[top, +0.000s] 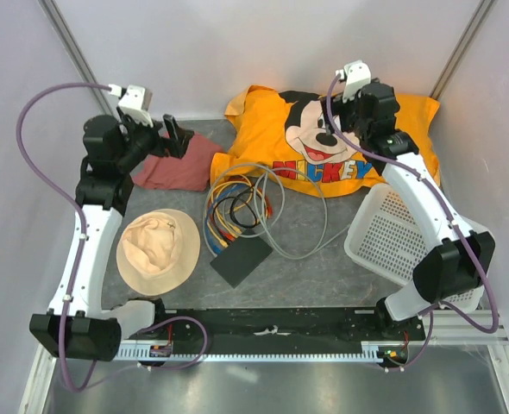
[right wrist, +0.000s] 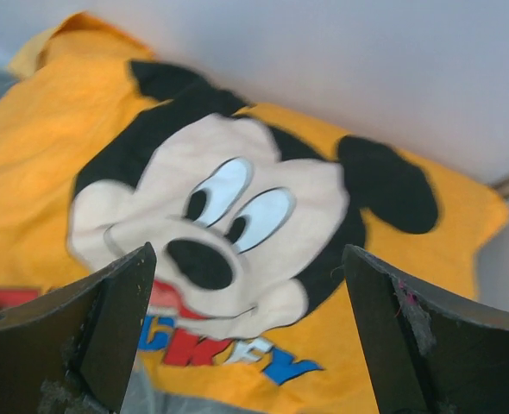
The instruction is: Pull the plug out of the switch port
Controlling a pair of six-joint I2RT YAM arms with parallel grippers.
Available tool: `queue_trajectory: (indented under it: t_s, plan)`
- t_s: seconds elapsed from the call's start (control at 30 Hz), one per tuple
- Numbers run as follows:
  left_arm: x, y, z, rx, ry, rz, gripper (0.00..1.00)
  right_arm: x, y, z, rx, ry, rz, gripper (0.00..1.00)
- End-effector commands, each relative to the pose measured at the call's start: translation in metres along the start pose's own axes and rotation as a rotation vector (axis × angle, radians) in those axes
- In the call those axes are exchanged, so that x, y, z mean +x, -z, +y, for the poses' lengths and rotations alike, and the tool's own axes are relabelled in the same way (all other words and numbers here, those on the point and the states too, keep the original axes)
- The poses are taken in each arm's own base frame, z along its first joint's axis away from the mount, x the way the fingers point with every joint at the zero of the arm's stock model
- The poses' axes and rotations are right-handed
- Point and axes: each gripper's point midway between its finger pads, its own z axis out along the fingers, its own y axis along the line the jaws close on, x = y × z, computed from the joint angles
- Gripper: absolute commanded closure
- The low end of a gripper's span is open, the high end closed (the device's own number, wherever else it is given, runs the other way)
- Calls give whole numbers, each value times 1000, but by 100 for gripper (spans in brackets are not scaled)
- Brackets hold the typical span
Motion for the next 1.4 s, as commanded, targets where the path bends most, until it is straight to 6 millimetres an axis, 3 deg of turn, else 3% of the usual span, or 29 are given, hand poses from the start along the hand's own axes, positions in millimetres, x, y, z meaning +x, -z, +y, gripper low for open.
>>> queue_trajectory:
  t_s: [0.0, 0.03, 0.1, 0.23, 0.37, 0.4, 0.43, 0.5, 0.53, 0.57, 0.63, 0.67, 0.7, 0.77, 0.8, 0.83, 1.0, 1.13, 1.27, 1.37]
  plan:
    - [66, 16, 7, -34, 15, 142, 1, 12, 28, 67, -368, -56, -11, 2]
    - [89, 21, 9, -41, 16, 194, 2, 16, 37, 95, -535, -47, -12, 2]
    - [99, 27, 5, -32, 30, 227, 2, 18, 40, 115, -605, -60, 6, 2]
    - [101, 35, -4, 37, -46, 272, 1, 20, 37, 128, -648, -102, 42, 2]
    - [125, 53, 0, 49, -158, 381, 0, 31, 46, 140, -709, -148, 73, 2]
    - [137, 63, -3, 73, -188, 425, 1, 33, 51, 141, -716, -146, 72, 3]
    - [152, 69, 0, 99, -268, 460, 1, 47, 53, 144, -726, -145, 103, 5]
    - [167, 88, -3, 122, -333, 495, 0, 64, 62, 147, -748, -123, 140, 17]
    - [181, 96, -3, 146, -378, 534, 1, 86, 66, 151, -768, -85, 178, 23]
    - [187, 102, -3, 152, -387, 558, 1, 98, 69, 152, -780, -59, 205, 38]
    - [207, 113, -2, 161, -373, 644, 3, 135, 78, 153, -801, 22, 274, 54]
    - [213, 116, -1, 165, -371, 668, 7, 147, 81, 152, -802, 53, 295, 73]
    - [225, 120, -2, 178, -358, 707, 15, 170, 88, 149, -795, 83, 364, 81]
    - [236, 124, 0, 182, -353, 743, 32, 191, 96, 143, -812, 174, 417, 98]
    - [247, 127, -1, 206, -358, 773, 82, 209, 108, 140, -821, 194, 487, 99]
    - [255, 131, 2, 196, -358, 803, 95, 218, 113, 136, -814, 218, 520, 100]
    - [307, 156, 7, 257, -408, 950, 98, 246, 139, 120, -781, 280, 601, 100]
    - [327, 167, 11, 273, -417, 1028, 99, 255, 157, 108, -767, 344, 637, 100]
    - [353, 176, 21, 287, -422, 1138, 98, 270, 162, 92, -708, 407, 687, 100]
    - [365, 175, 42, 245, -463, 1191, 99, 283, 158, 76, -649, 432, 728, 100]
